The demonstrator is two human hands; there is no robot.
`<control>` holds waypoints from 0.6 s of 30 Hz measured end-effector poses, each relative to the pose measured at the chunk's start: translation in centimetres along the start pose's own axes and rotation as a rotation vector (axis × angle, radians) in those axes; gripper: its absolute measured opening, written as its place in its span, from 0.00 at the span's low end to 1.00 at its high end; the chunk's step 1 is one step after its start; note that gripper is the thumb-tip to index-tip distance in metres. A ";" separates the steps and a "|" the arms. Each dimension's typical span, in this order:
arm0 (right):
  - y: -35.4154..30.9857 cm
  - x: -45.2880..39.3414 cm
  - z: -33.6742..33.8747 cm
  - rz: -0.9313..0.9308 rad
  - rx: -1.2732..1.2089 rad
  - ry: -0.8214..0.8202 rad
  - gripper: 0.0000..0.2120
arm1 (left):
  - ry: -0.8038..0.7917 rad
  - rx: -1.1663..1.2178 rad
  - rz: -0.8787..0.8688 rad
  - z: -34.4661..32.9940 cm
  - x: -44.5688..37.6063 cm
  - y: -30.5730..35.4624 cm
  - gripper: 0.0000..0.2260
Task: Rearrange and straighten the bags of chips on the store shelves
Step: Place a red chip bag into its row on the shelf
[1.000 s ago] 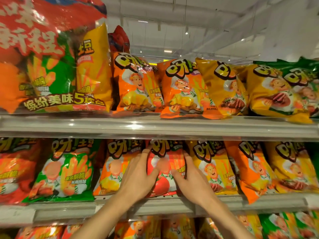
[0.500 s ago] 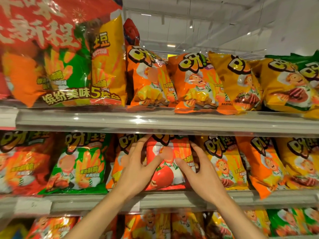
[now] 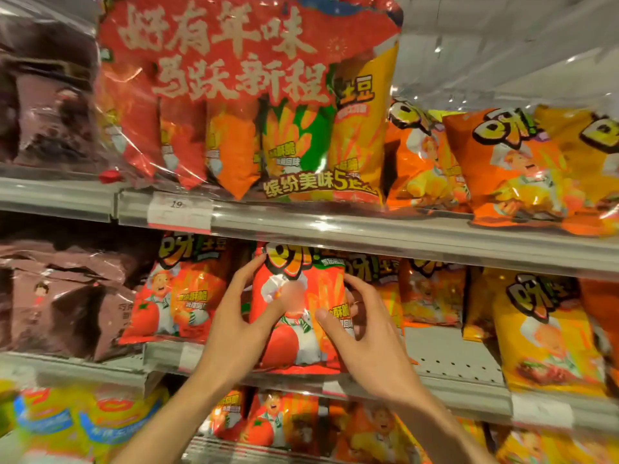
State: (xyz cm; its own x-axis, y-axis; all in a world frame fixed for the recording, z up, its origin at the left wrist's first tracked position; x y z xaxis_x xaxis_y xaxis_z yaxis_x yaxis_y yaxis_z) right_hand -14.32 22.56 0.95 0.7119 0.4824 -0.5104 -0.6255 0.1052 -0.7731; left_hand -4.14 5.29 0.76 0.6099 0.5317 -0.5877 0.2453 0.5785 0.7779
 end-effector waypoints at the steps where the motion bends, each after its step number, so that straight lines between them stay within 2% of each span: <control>1: -0.4 -0.1 -1.2 0.017 -0.007 -0.010 0.30 | 0.012 0.002 -0.004 1.2 0.0 -0.3 0.29; 6: -2.3 -0.5 -5.3 0.049 -0.012 -0.076 0.24 | 0.063 -0.031 0.012 6.2 -0.3 -2.1 0.27; 8: -1.9 -1.4 -5.8 0.042 0.023 -0.029 0.23 | 0.066 -0.039 0.024 7.7 -0.4 -3.0 0.27; 9: -1.5 -1.8 -5.8 0.046 0.111 0.028 0.23 | 0.063 -0.039 0.030 8.4 -0.5 -3.3 0.27; 11: 0.1 -2.8 -5.2 0.028 0.444 0.146 0.24 | 0.063 -0.050 0.030 9.3 -0.5 -3.8 0.28; 14: 2.4 -4.1 -4.7 -0.070 0.858 0.226 0.32 | 0.079 -0.048 0.037 10.1 -0.7 -4.4 0.31; 16: 3.1 -4.4 -4.5 -0.193 0.976 0.192 0.39 | 0.077 -0.034 0.038 10.1 -0.7 -4.7 0.30; 18: 3.7 -4.6 -4.0 -0.284 0.993 0.163 0.42 | 0.072 -0.031 0.027 9.9 -0.8 -4.9 0.28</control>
State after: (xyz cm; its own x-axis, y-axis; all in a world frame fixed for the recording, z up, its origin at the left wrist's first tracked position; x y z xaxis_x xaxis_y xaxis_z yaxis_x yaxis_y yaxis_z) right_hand -18.65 17.25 -1.08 0.8618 0.2129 -0.4604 -0.3572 0.8992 -0.2527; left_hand 1.60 -4.06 -0.38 0.5599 0.5895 -0.5822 0.2056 0.5818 0.7869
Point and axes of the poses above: each hand's wrist, its own x-axis away from the middle knuckle, its own z-axis out of the back of the hand, y = z × x, the point moved 1 cm from there along -x, towards the middle knuckle, and after that the axes turned 6 degrees about -x, right-handed, at the moved point
